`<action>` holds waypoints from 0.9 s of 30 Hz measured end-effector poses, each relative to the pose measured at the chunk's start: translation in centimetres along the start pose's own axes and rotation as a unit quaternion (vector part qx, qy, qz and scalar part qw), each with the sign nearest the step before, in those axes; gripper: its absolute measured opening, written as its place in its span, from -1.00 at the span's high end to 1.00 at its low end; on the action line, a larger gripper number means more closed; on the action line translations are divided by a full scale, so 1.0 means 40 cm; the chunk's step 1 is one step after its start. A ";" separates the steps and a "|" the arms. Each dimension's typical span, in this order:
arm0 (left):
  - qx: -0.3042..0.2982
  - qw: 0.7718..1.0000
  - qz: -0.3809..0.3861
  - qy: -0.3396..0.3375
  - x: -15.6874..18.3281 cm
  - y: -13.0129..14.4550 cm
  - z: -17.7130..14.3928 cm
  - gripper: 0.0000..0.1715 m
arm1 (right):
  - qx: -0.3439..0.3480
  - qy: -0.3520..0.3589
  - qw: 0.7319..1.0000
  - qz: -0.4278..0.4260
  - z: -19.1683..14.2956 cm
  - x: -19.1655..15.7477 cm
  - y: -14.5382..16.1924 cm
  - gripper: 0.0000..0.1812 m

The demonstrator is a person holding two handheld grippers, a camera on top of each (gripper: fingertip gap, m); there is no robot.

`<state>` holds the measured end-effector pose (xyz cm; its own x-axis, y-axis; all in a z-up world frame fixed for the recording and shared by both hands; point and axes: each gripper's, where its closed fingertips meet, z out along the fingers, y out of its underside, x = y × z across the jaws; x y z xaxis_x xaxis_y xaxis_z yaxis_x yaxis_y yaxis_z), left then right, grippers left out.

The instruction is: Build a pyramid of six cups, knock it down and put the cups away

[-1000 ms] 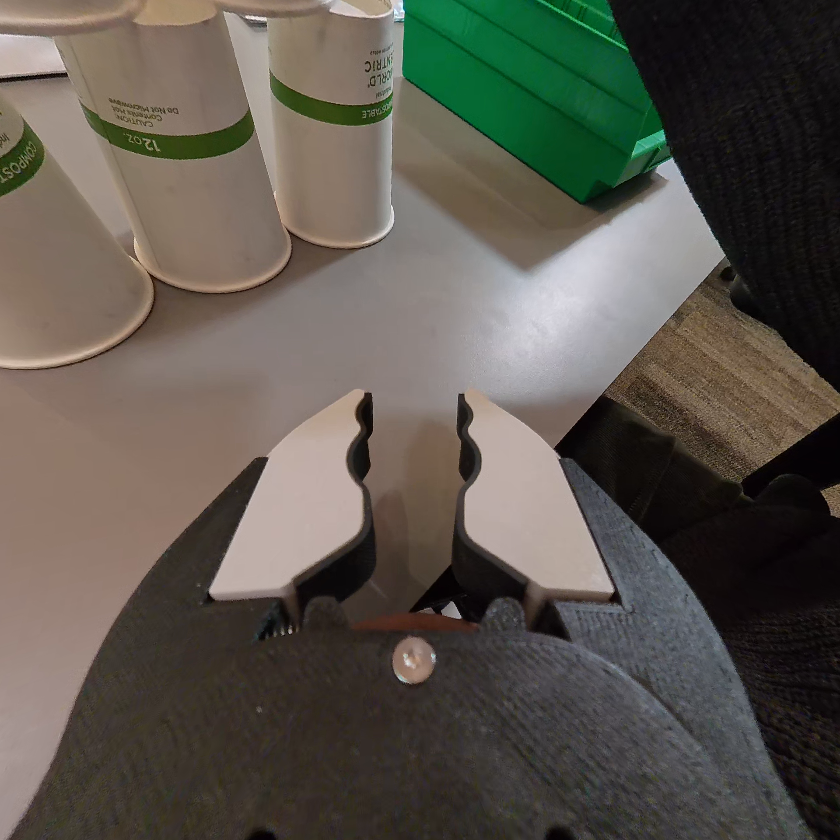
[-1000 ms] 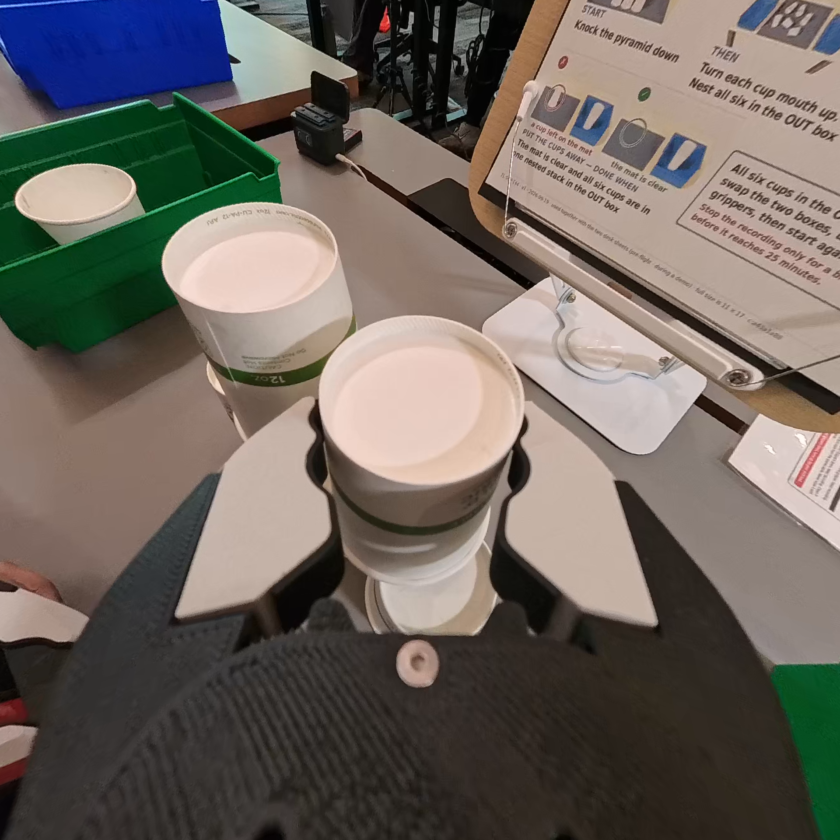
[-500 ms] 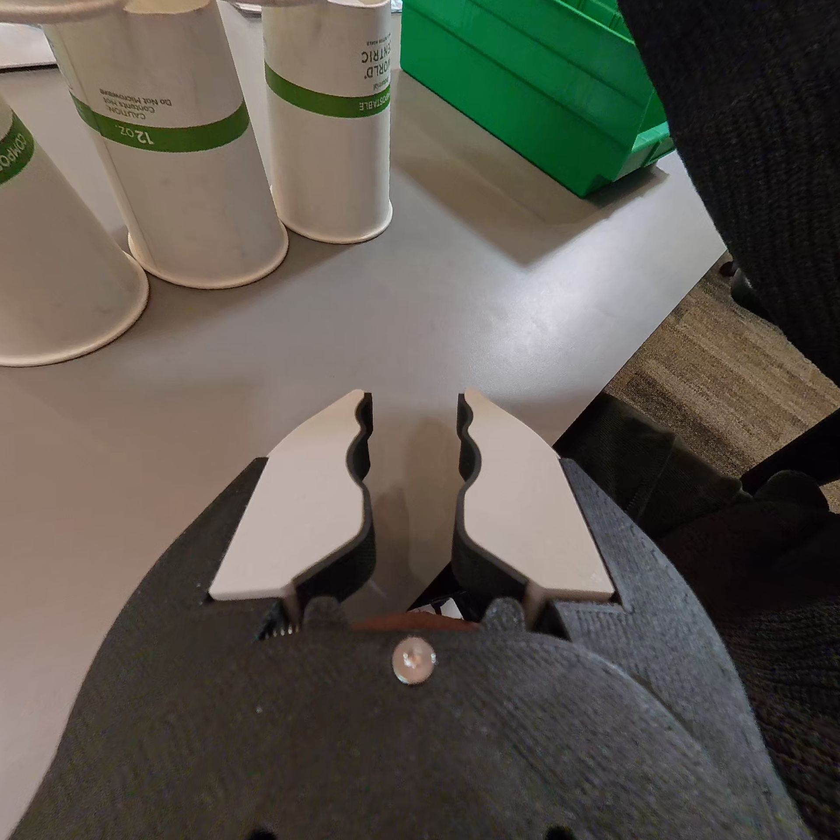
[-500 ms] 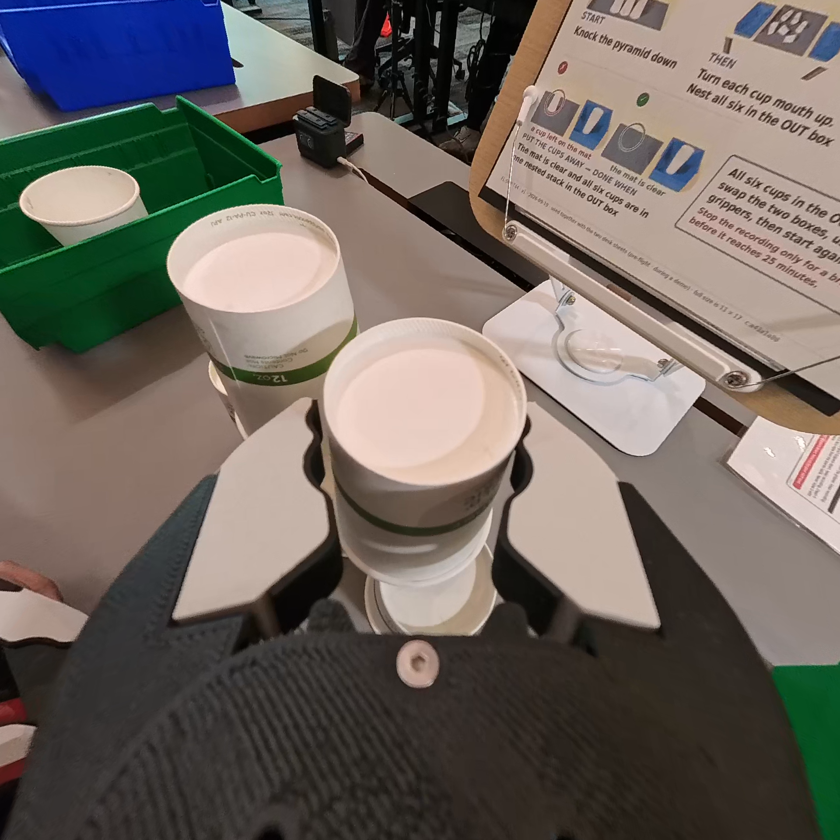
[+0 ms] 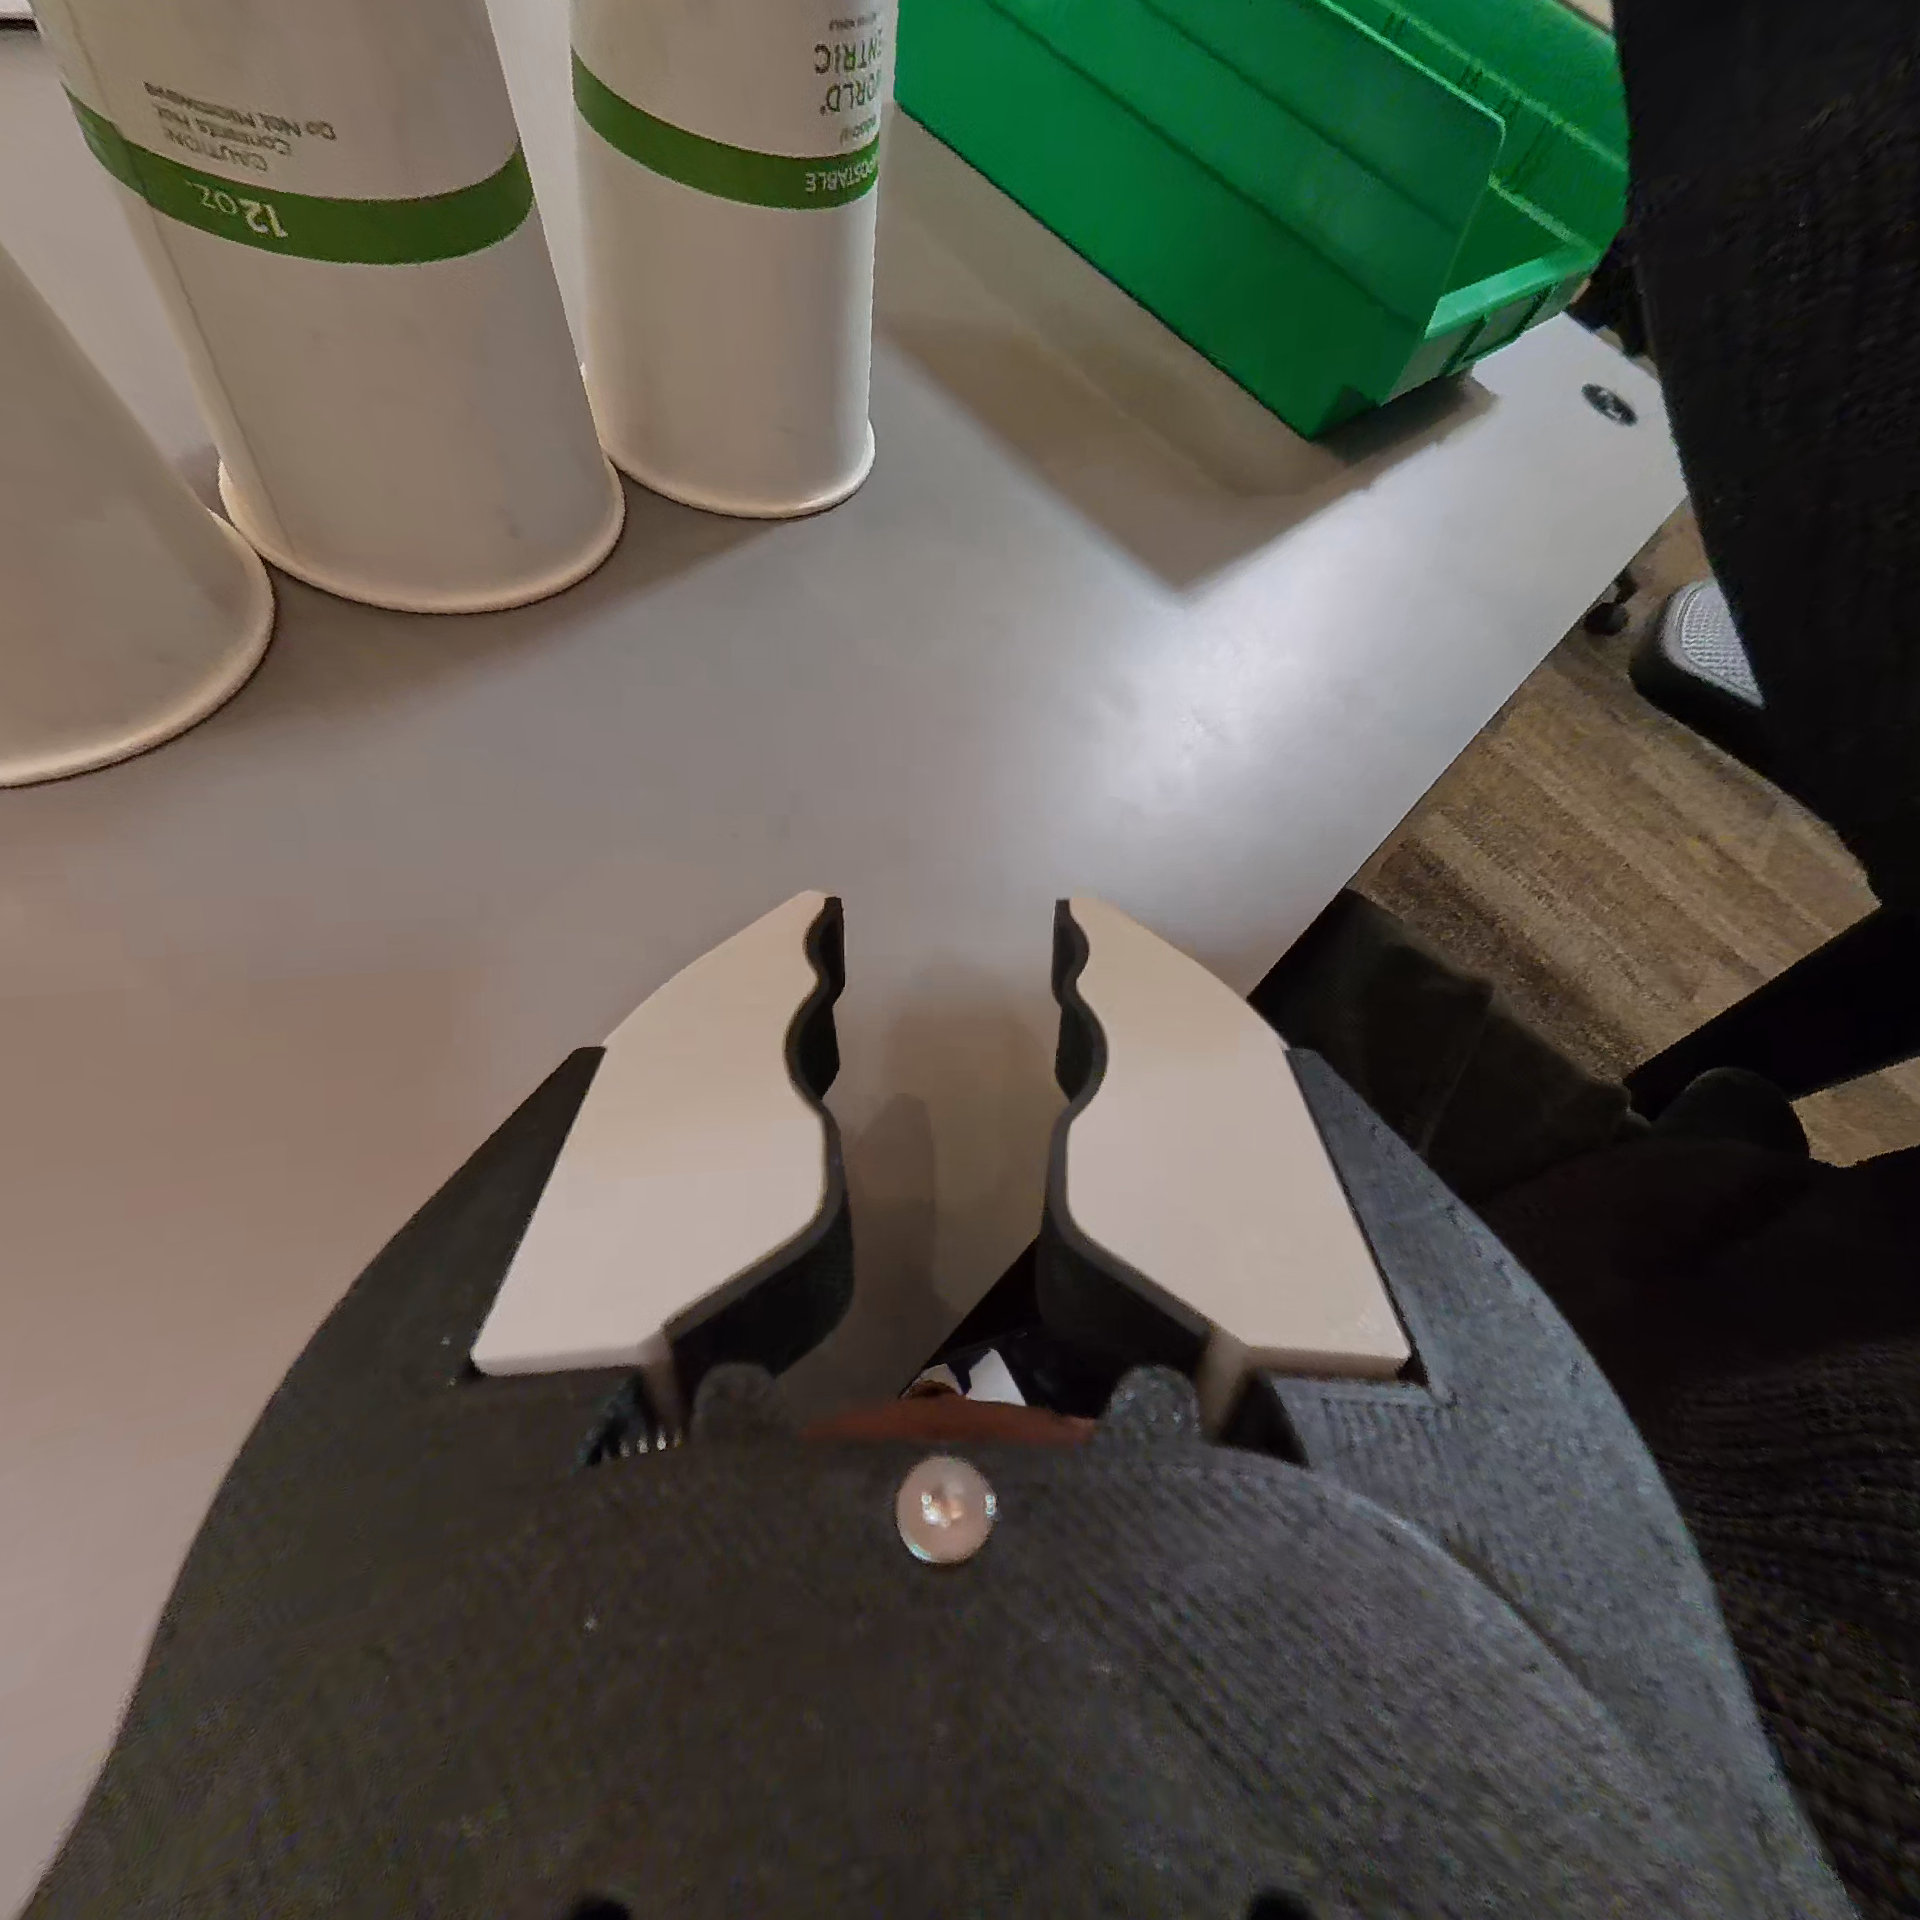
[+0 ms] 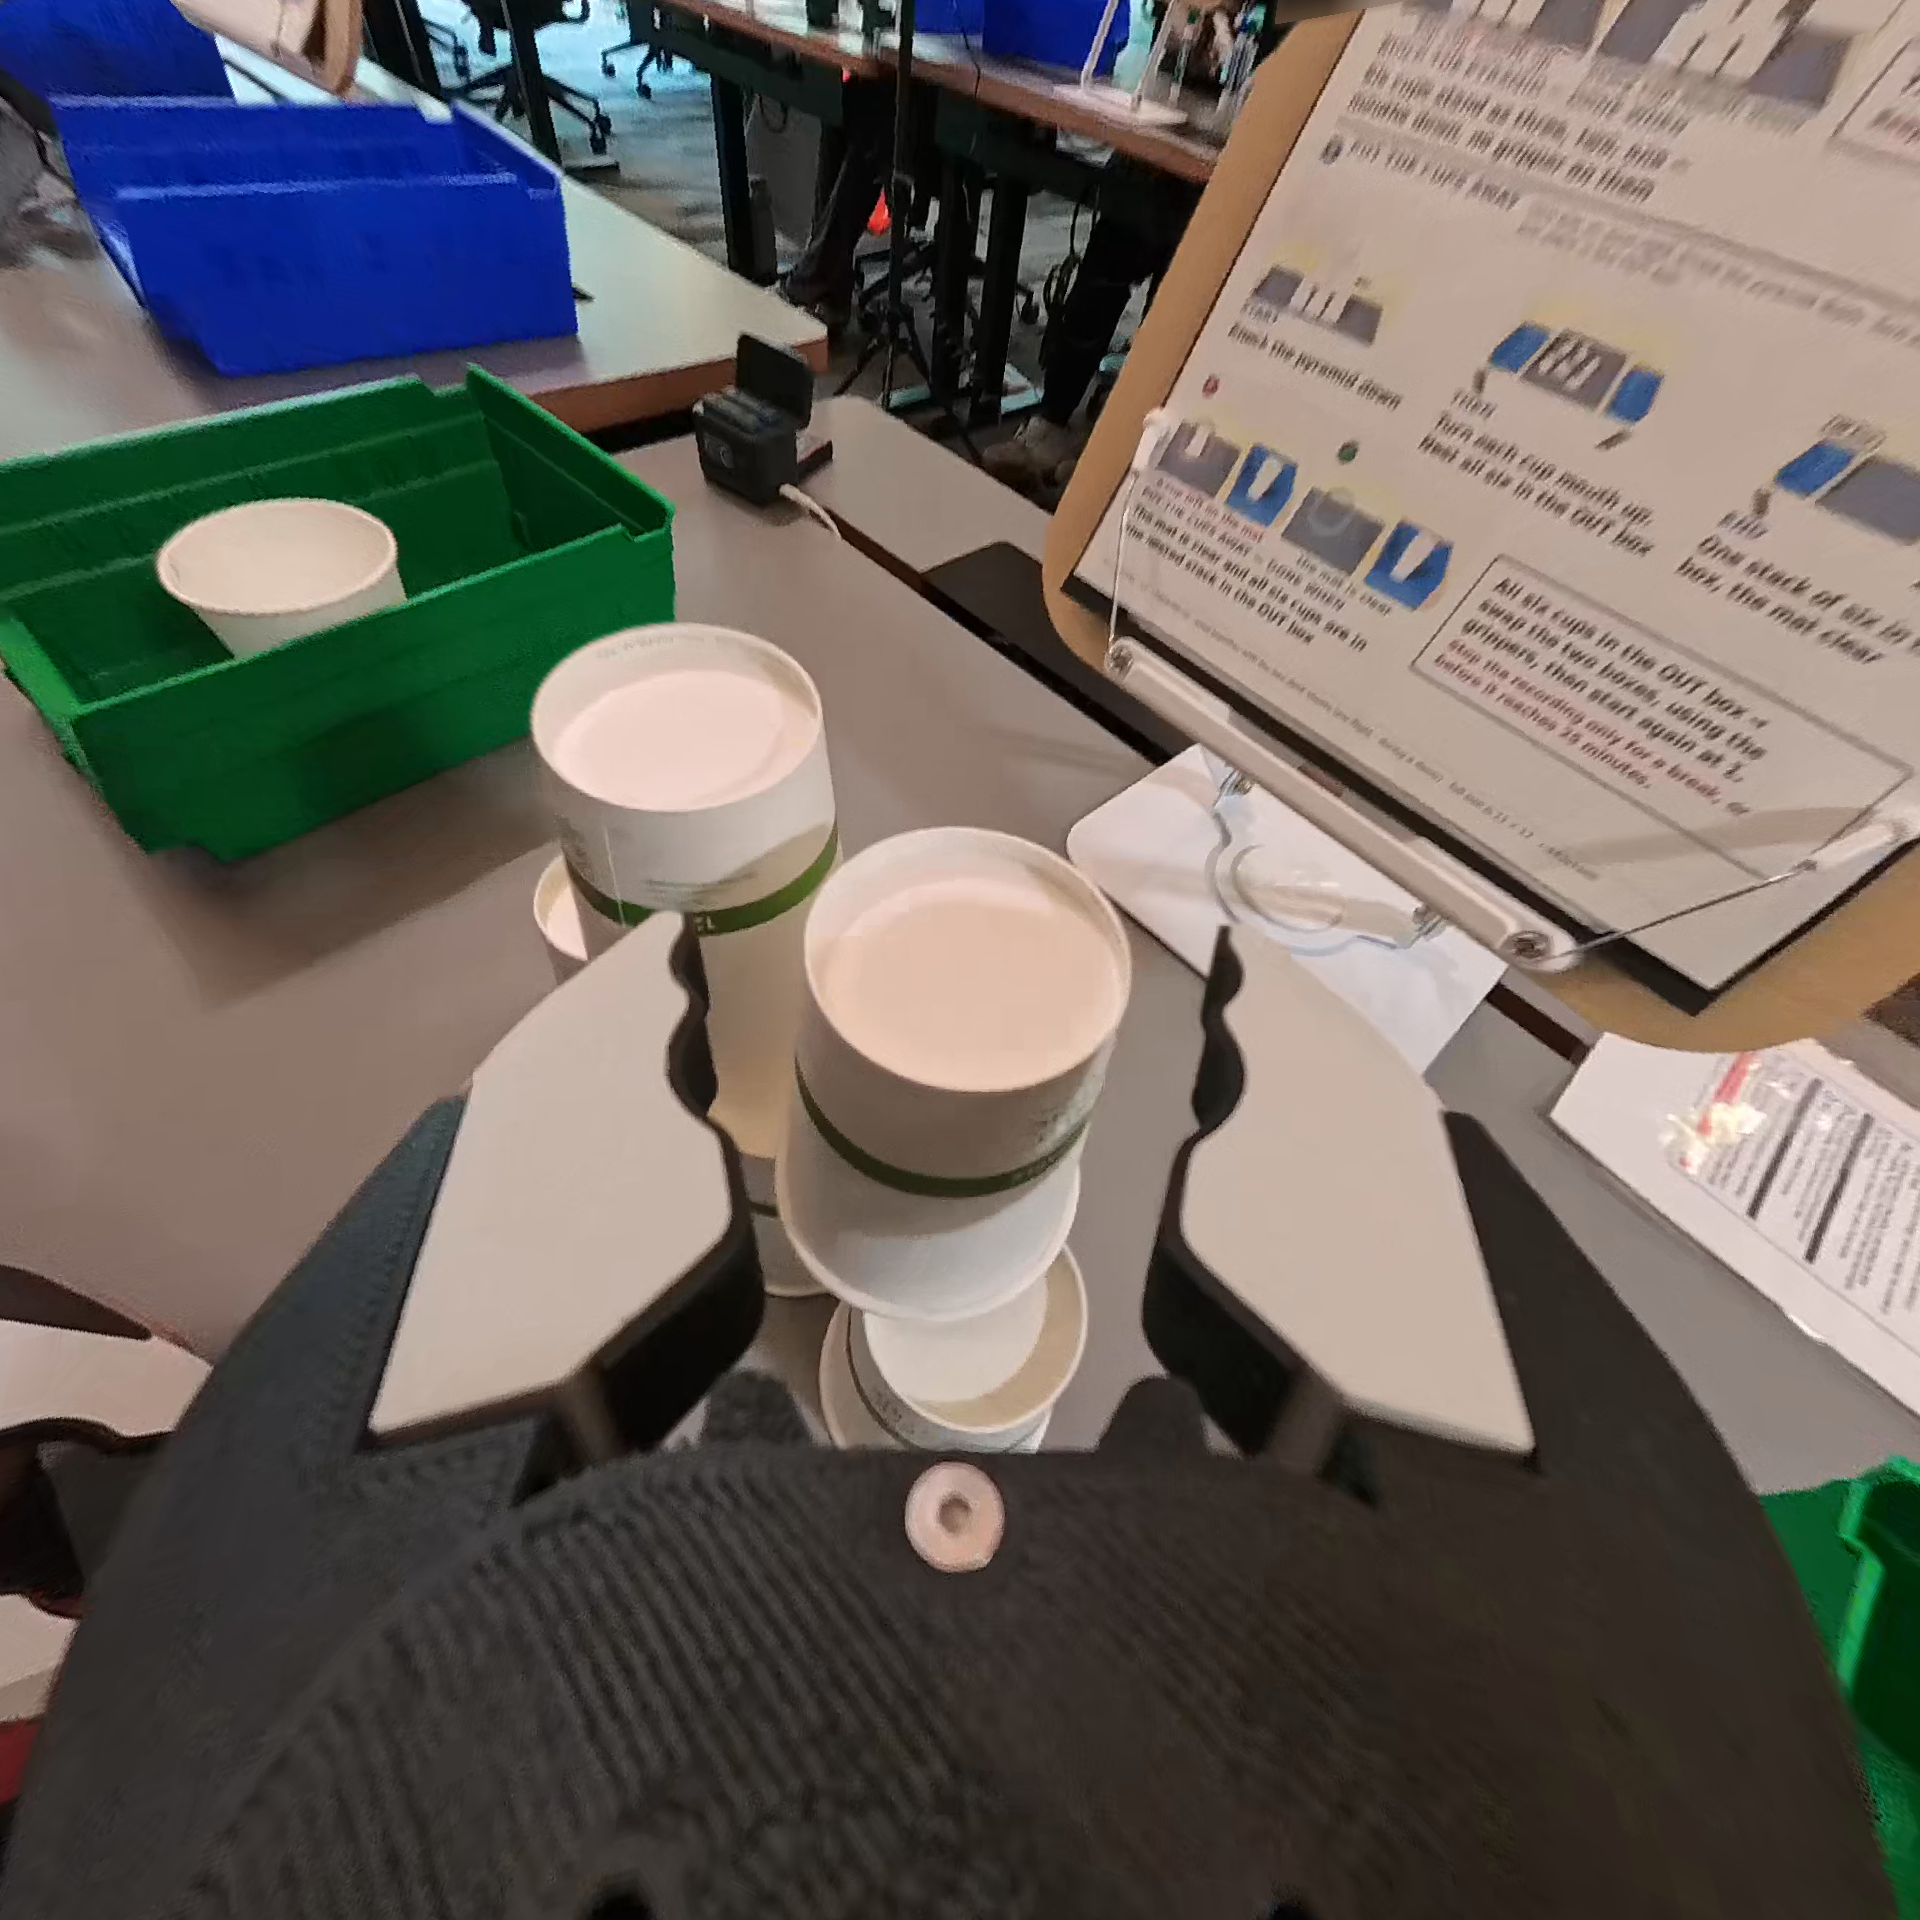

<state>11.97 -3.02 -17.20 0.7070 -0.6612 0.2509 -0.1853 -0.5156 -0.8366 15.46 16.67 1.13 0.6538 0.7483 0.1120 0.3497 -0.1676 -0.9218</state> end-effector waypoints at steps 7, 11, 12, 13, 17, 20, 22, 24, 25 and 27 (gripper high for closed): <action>0.042 0.997 -0.054 0.029 -0.008 -0.040 -0.020 0.48 | 0.074 0.020 0.997 -0.011 -0.110 0.006 -0.081 0.02; 0.126 0.986 -0.104 0.030 -0.082 -0.127 -0.105 0.43 | 0.084 -0.010 0.996 -0.009 -0.171 -0.044 -0.018 0.04; 0.144 0.984 -0.100 0.003 -0.126 -0.150 -0.143 0.43 | 0.079 -0.028 0.996 -0.007 -0.181 -0.067 0.022 0.05; 0.164 0.982 -0.093 -0.031 -0.179 -0.175 -0.189 0.43 | 0.067 -0.050 0.996 -0.003 -0.186 -0.095 0.073 0.05; 0.221 0.967 -0.061 -0.113 -0.369 -0.272 -0.426 0.70 | -0.030 -0.096 0.995 0.006 -0.199 -0.186 0.319 0.00; 0.184 0.974 -0.052 -0.117 -0.484 -0.284 -0.548 0.70 | -0.062 -0.091 0.994 0.022 -0.208 -0.220 0.430 -0.01; 0.116 0.983 -0.036 -0.138 -0.566 -0.251 -0.573 0.58 | -0.063 -0.100 0.992 0.049 -0.211 -0.239 0.460 0.01; 0.013 0.987 0.002 -0.158 -0.628 -0.190 -0.567 0.50 | -0.060 -0.120 0.988 0.083 -0.212 -0.259 0.466 0.03; -0.032 0.985 0.025 -0.166 -0.650 -0.161 -0.559 0.45 | -0.057 -0.130 0.985 0.096 -0.211 -0.267 0.464 0.04; -0.092 0.973 0.077 -0.198 -0.694 -0.126 -0.545 0.44 | -0.056 -0.144 0.982 0.112 -0.207 -0.276 0.462 0.06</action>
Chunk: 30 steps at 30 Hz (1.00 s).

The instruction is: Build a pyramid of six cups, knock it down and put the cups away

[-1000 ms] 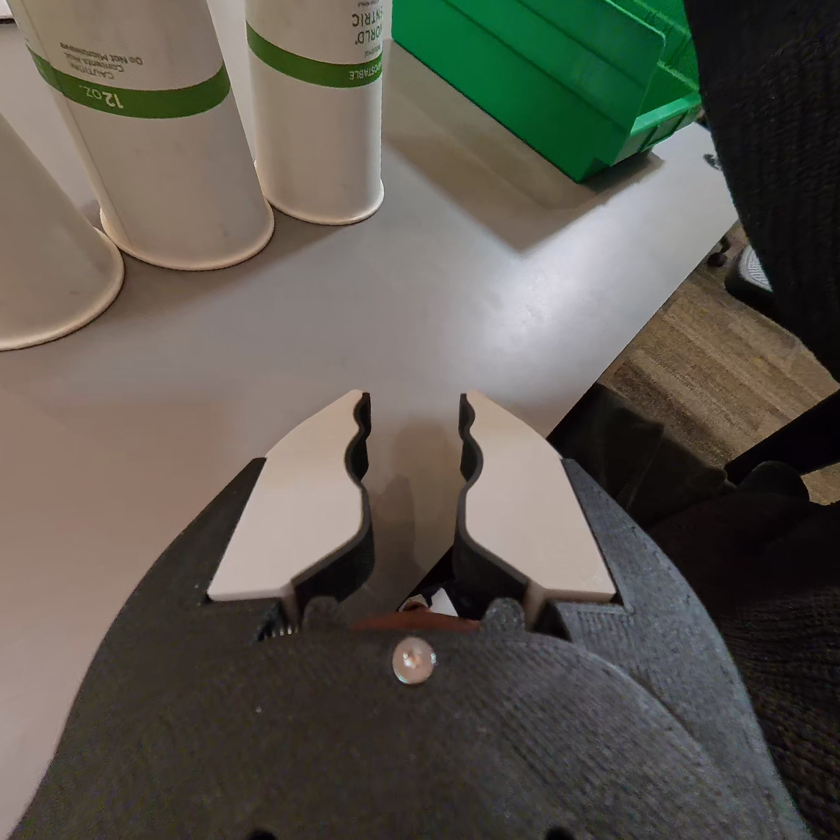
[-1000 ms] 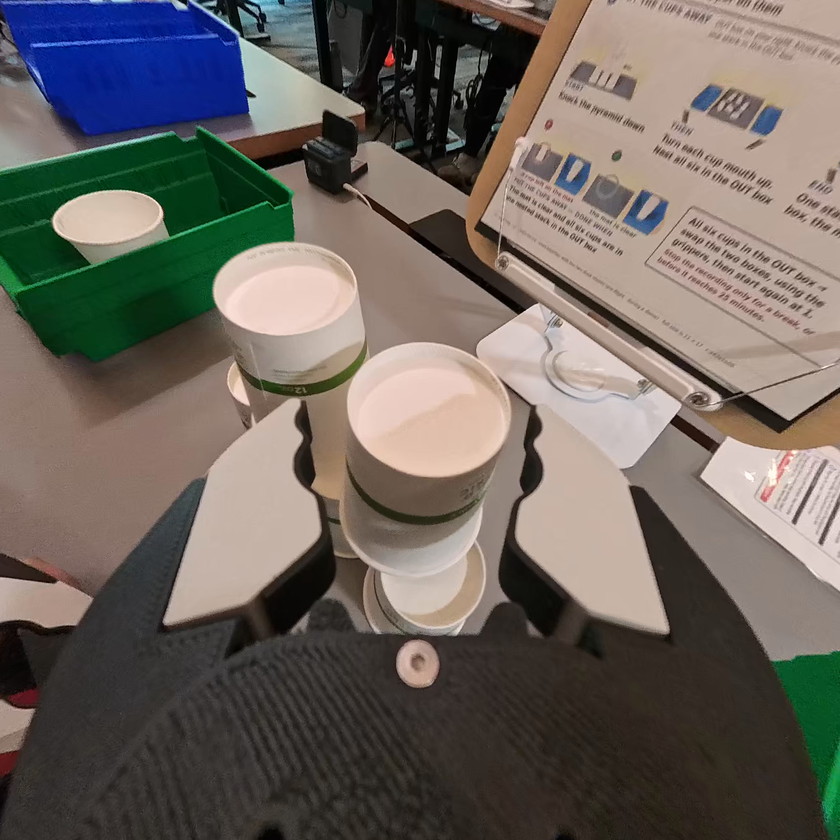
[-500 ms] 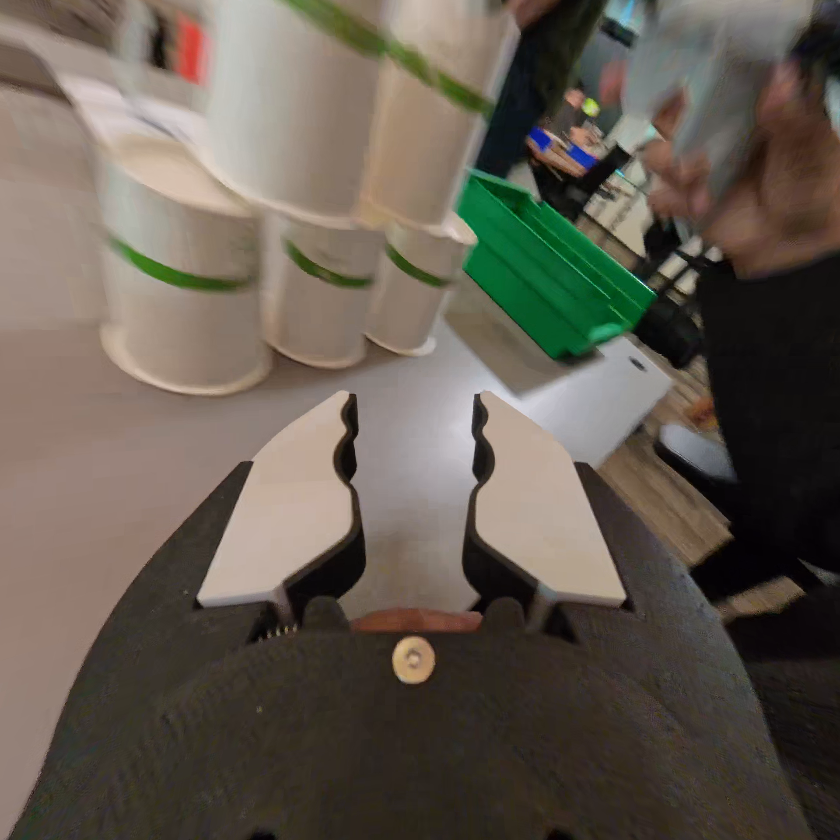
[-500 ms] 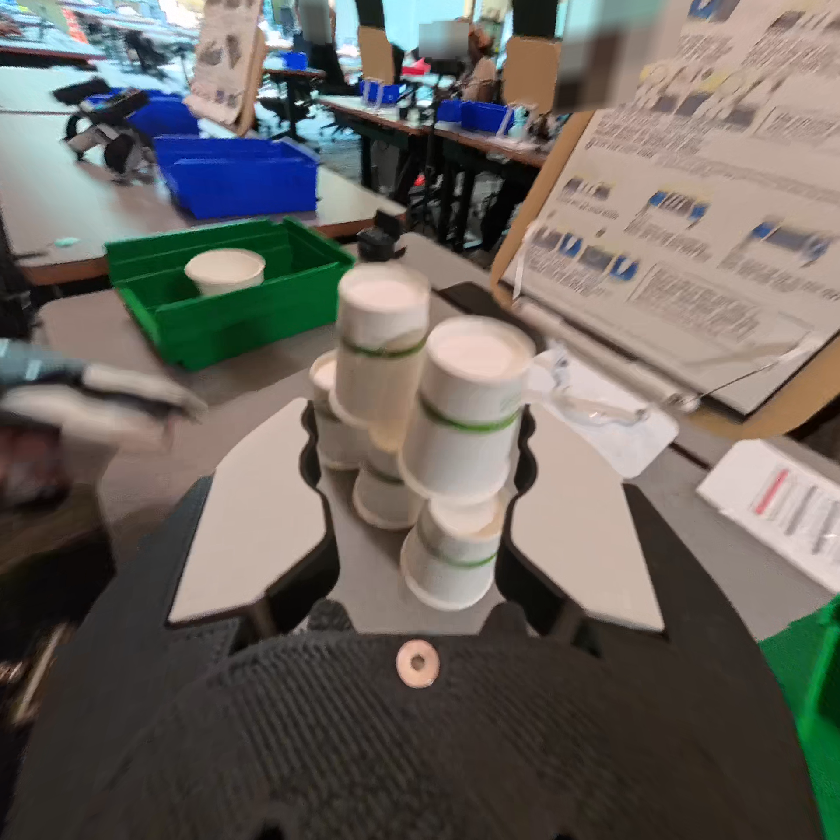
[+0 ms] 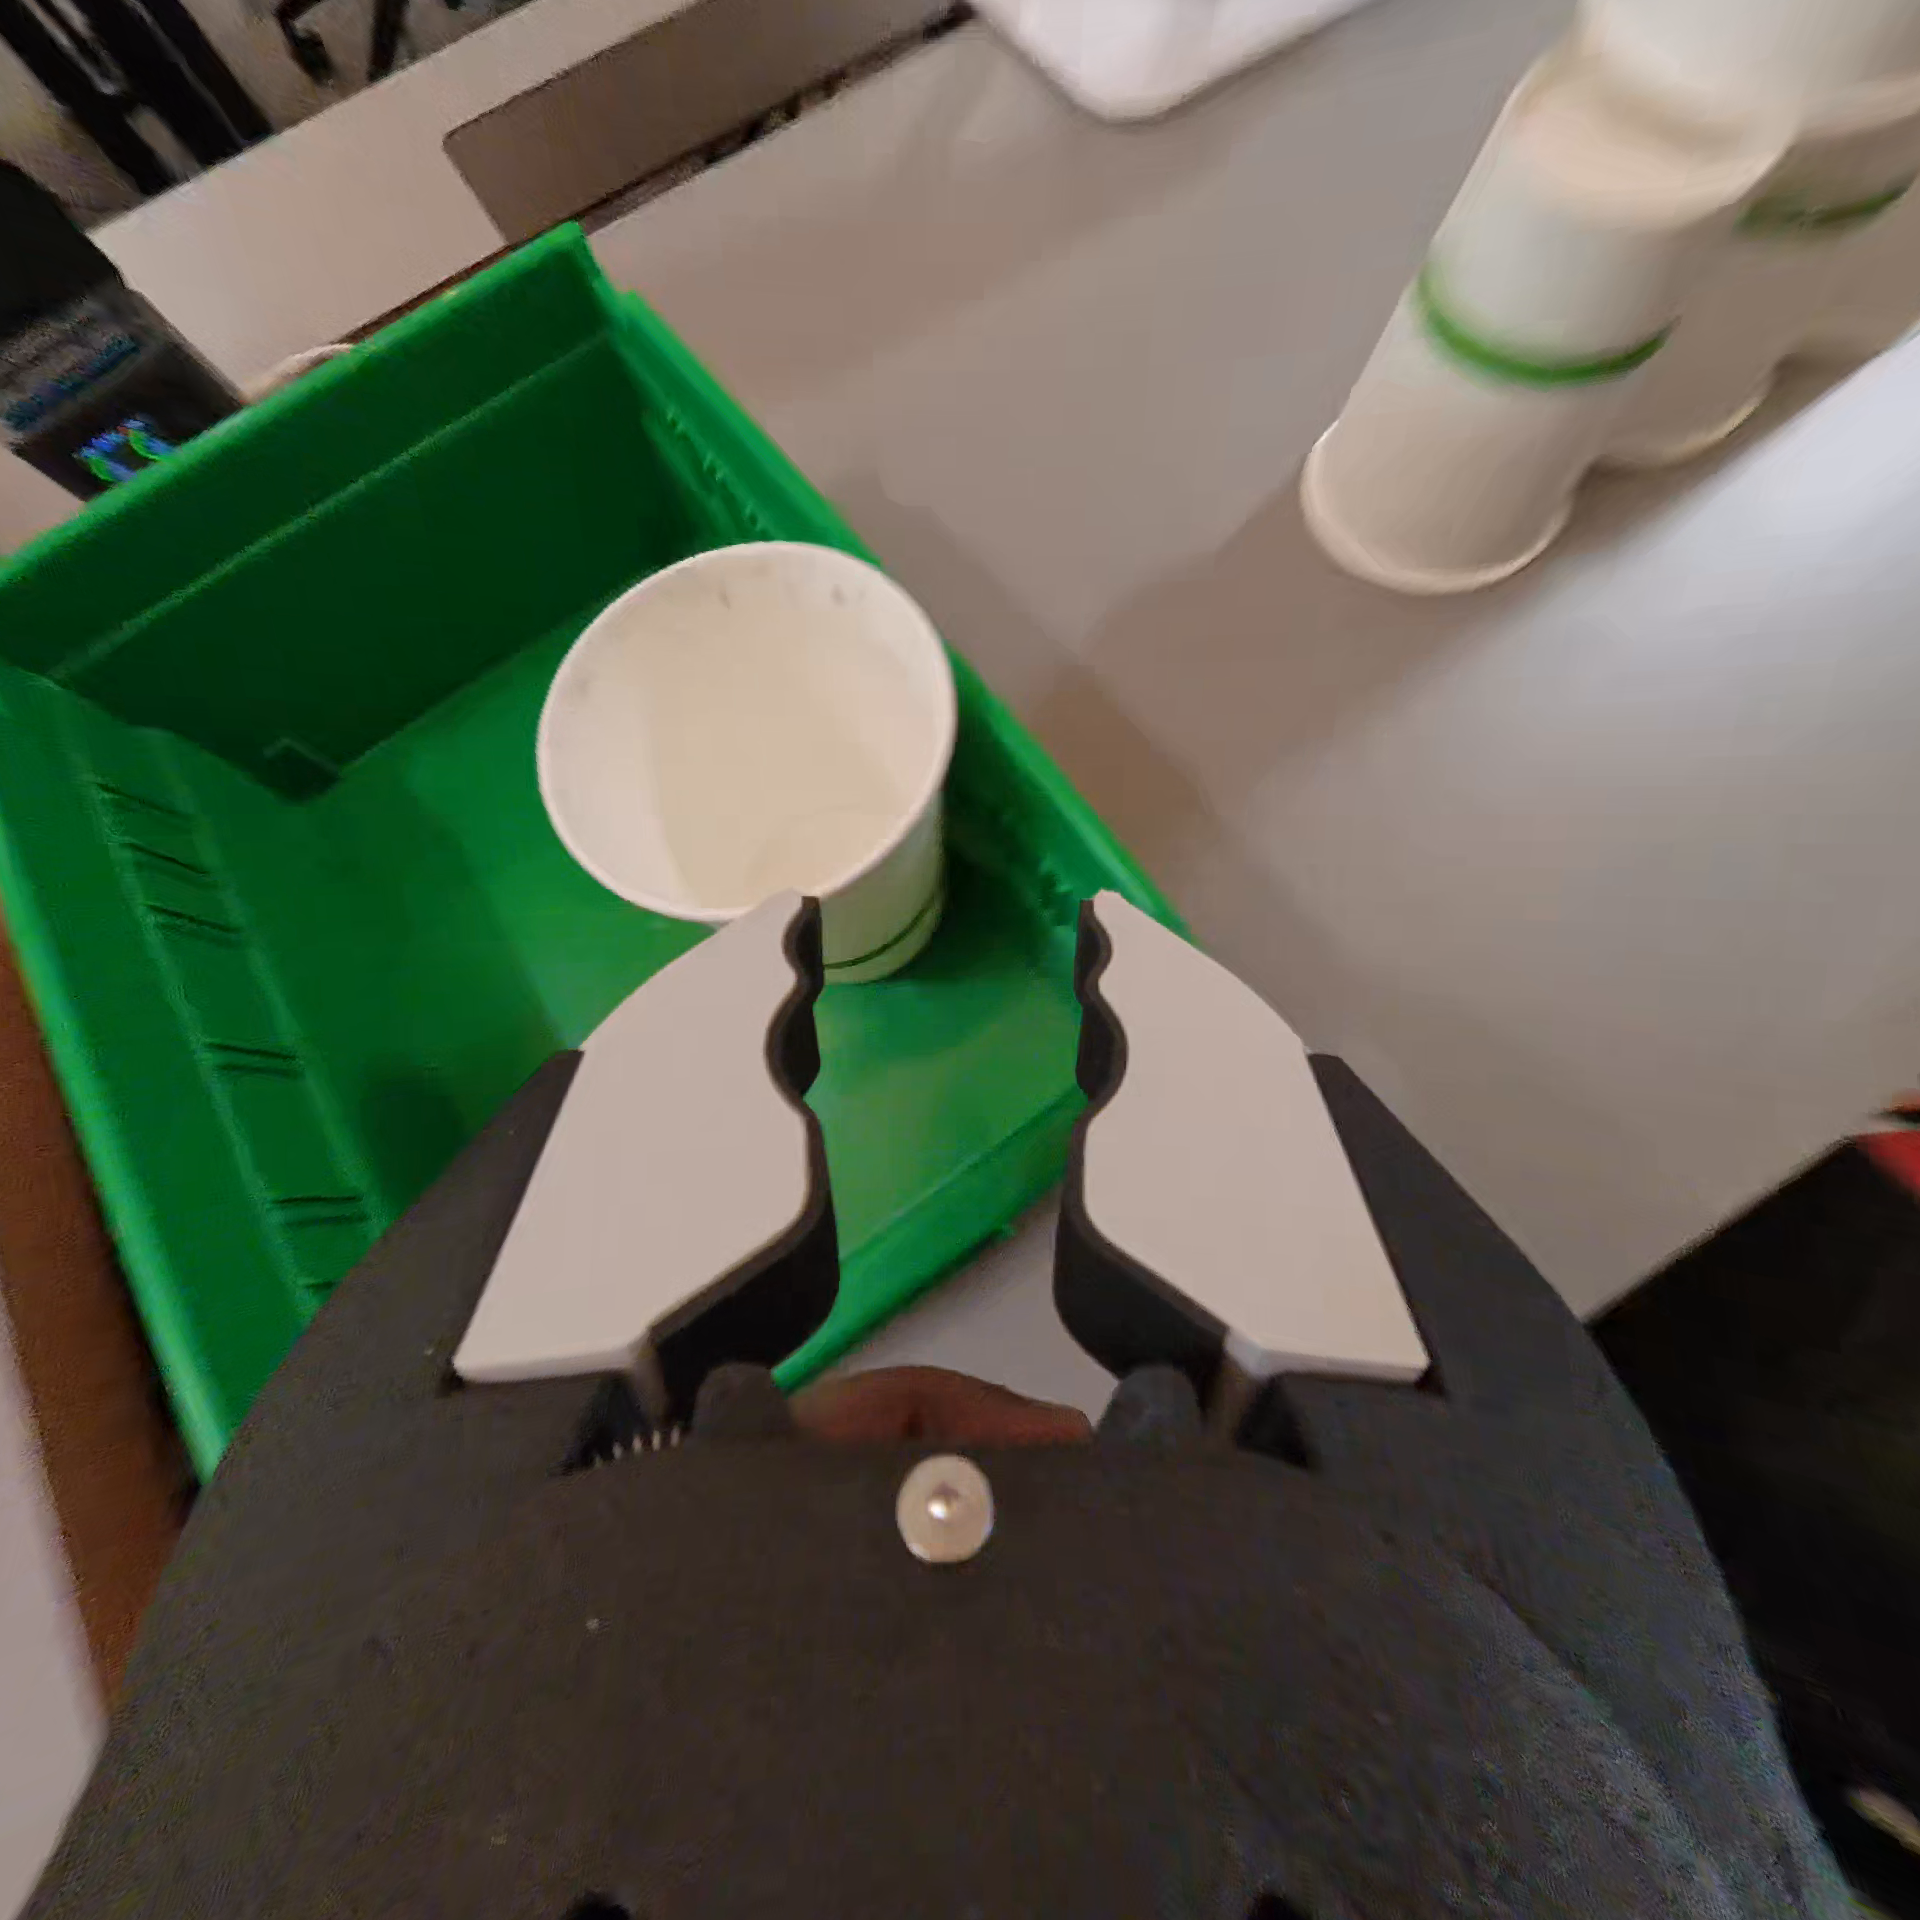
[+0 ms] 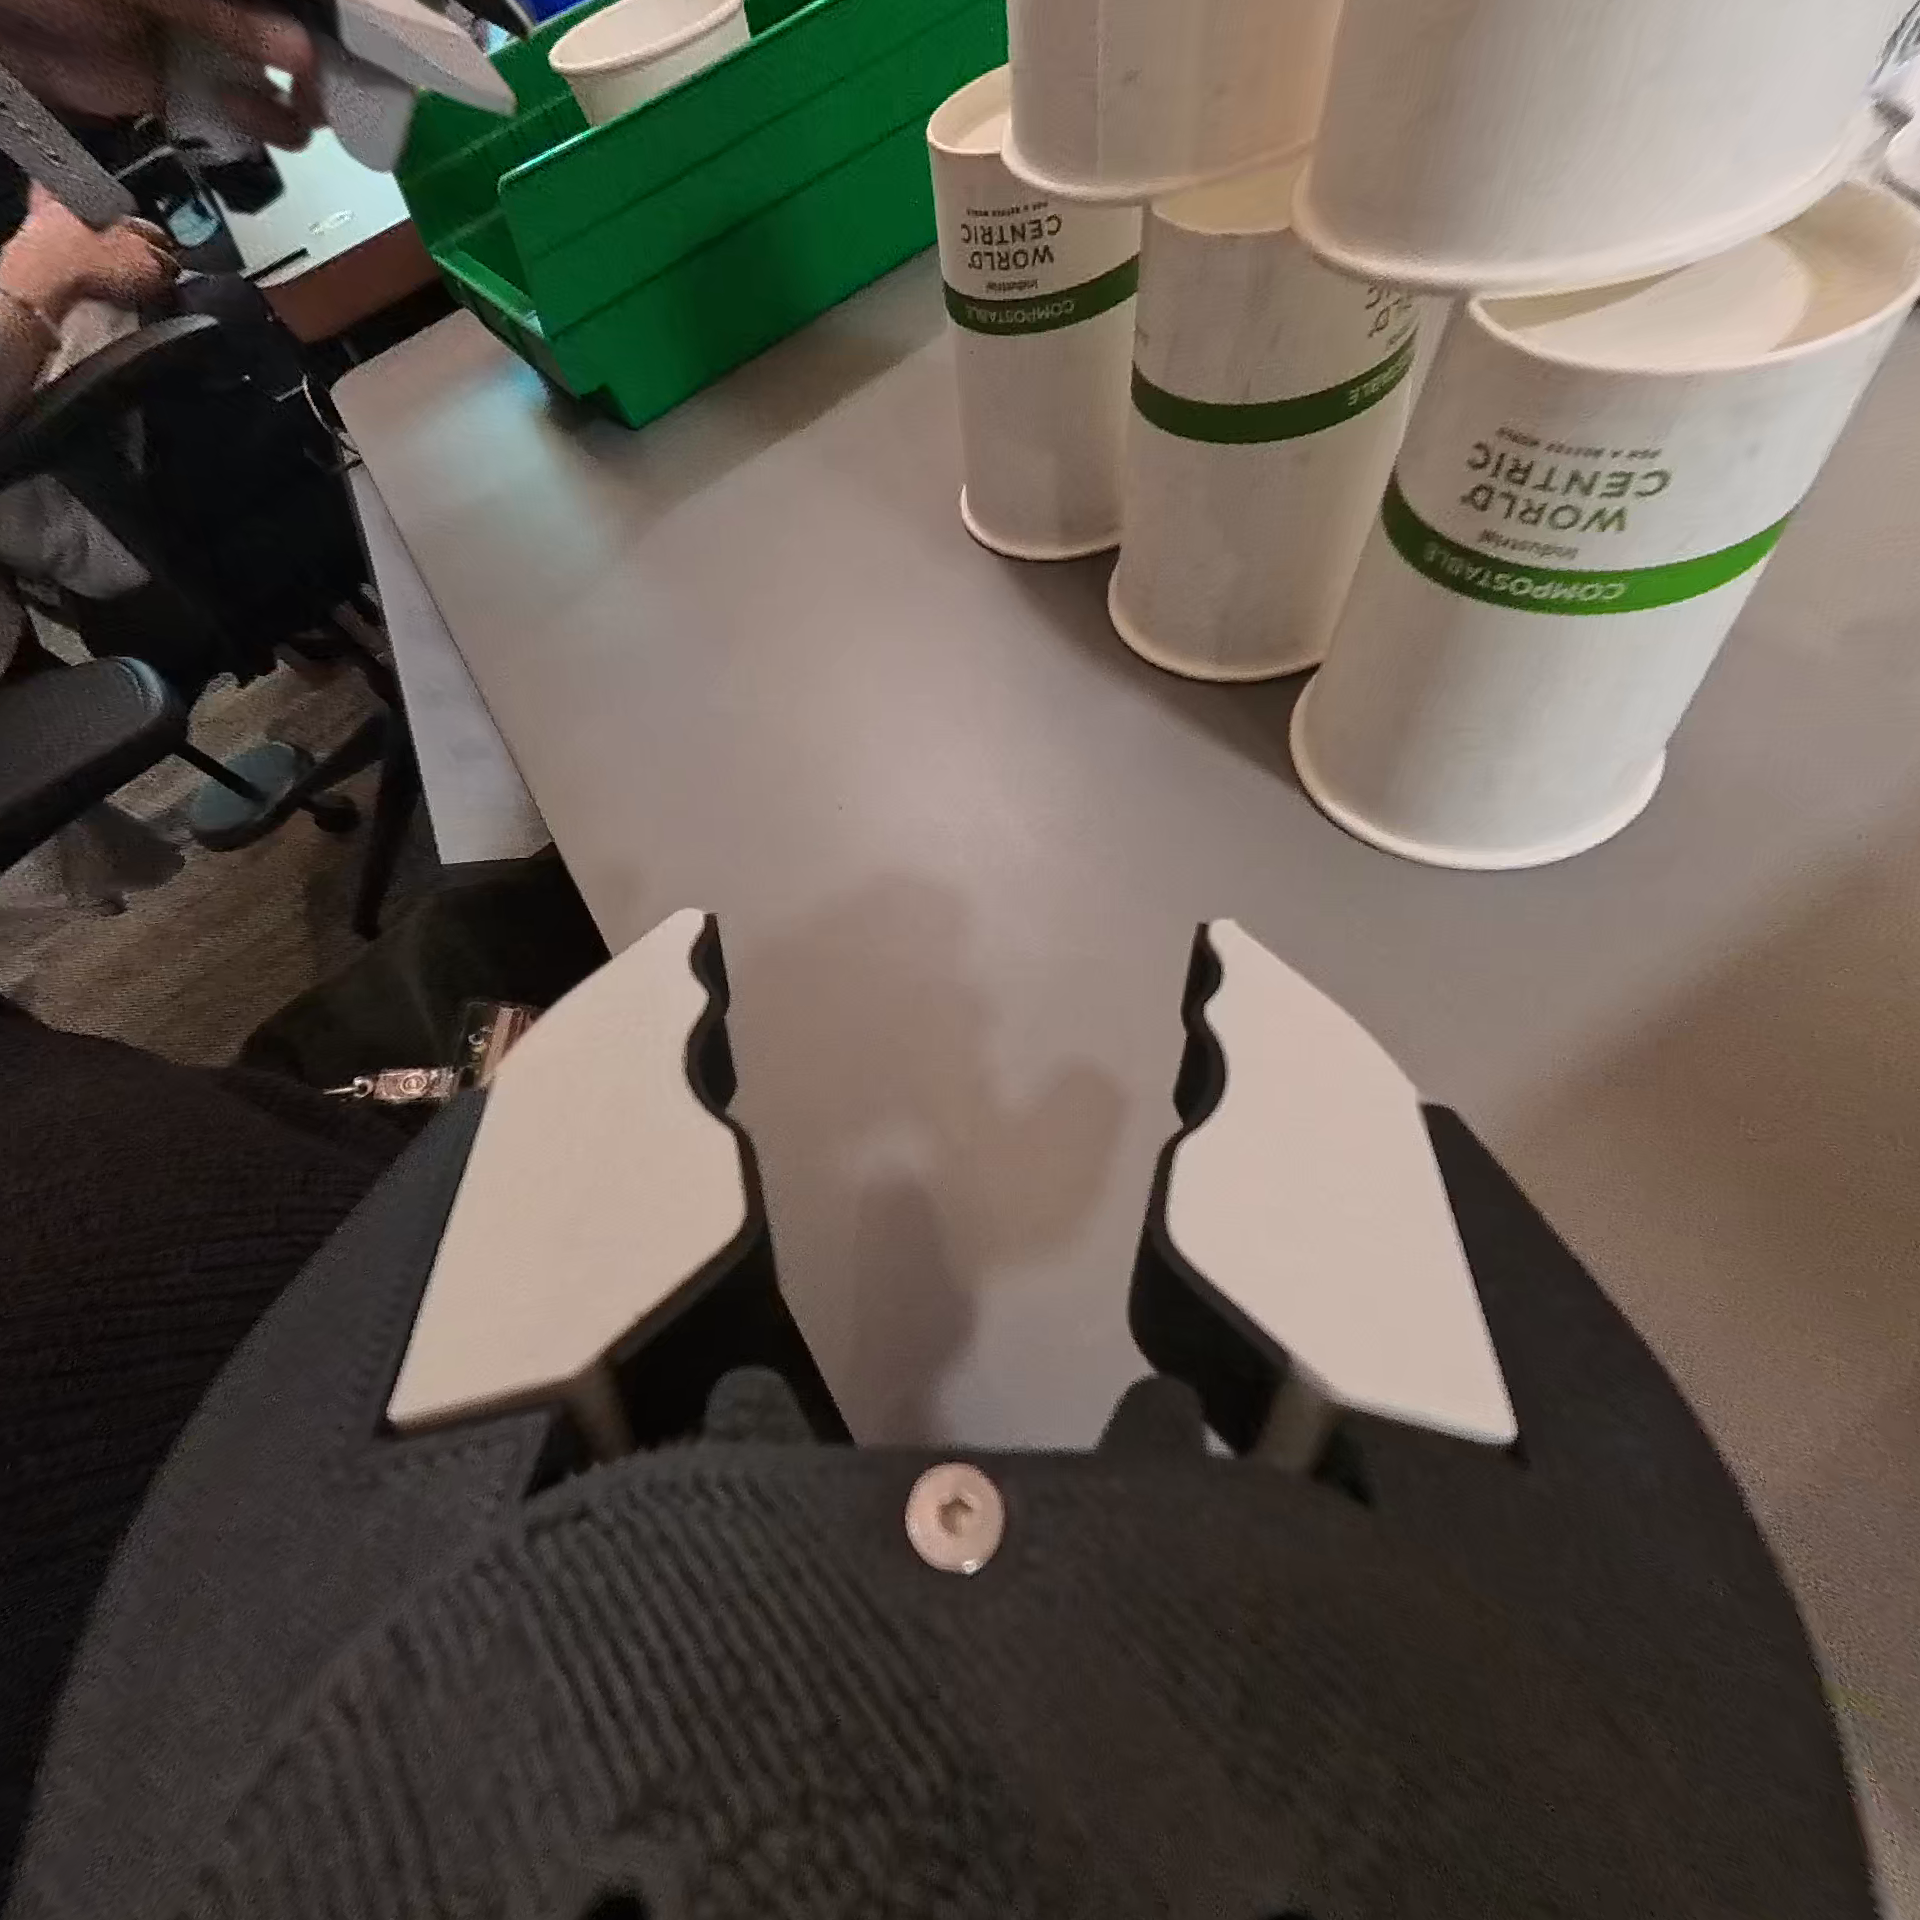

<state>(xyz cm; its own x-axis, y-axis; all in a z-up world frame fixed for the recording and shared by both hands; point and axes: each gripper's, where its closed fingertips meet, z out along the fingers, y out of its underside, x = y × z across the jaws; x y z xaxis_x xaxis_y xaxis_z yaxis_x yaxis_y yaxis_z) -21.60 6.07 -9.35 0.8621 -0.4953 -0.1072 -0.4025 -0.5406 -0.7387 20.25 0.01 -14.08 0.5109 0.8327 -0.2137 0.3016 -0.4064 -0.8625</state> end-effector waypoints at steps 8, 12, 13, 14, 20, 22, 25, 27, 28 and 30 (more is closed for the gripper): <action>-0.085 0.981 0.157 -0.070 -0.042 0.039 0.092 0.68 | -0.022 -0.020 0.999 0.016 0.022 -0.014 0.032 0.07; -0.072 0.967 0.209 -0.129 -0.058 0.029 0.090 0.94 | -0.026 -0.021 0.999 0.017 0.023 -0.015 0.039 0.07; -0.052 0.965 0.203 -0.155 -0.071 0.015 0.078 0.95 | -0.026 -0.023 0.999 0.019 0.024 -0.015 0.041 0.07; -0.025 0.966 0.192 -0.174 -0.080 -0.003 0.060 0.96 | -0.026 -0.025 0.999 0.021 0.024 -0.016 0.042 0.07; 0.266 0.944 0.021 -0.192 -0.020 -0.205 -0.149 0.97 | -0.012 -0.046 0.998 0.031 0.035 -0.042 0.026 0.12; 0.376 0.919 -0.021 -0.115 0.088 -0.282 -0.219 0.97 | 0.007 -0.060 0.998 0.030 0.042 -0.066 0.005 0.12; 0.510 0.856 -0.071 0.049 0.296 -0.367 -0.306 0.98 | 0.067 -0.088 0.994 0.016 0.040 -0.122 -0.047 0.10; 0.554 0.814 -0.095 0.147 0.430 -0.390 -0.325 0.98 | 0.132 -0.112 0.985 0.009 0.022 -0.166 -0.097 0.07; 0.556 0.804 -0.101 0.188 0.493 -0.394 -0.313 0.99 | 0.168 -0.124 0.978 0.012 0.007 -0.186 -0.125 0.07; 0.545 0.790 -0.117 0.257 0.612 -0.394 -0.271 0.99 | 0.247 -0.142 0.958 0.039 -0.031 -0.208 -0.182 0.06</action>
<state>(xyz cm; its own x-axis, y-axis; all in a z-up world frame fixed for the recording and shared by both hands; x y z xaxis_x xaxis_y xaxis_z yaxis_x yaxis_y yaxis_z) 2.50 -4.90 6.89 0.5223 -0.8302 0.1951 0.4947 0.1086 -0.8622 14.81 -4.42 -5.44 0.2555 0.9040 -0.3427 -0.1832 -0.3028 -0.9353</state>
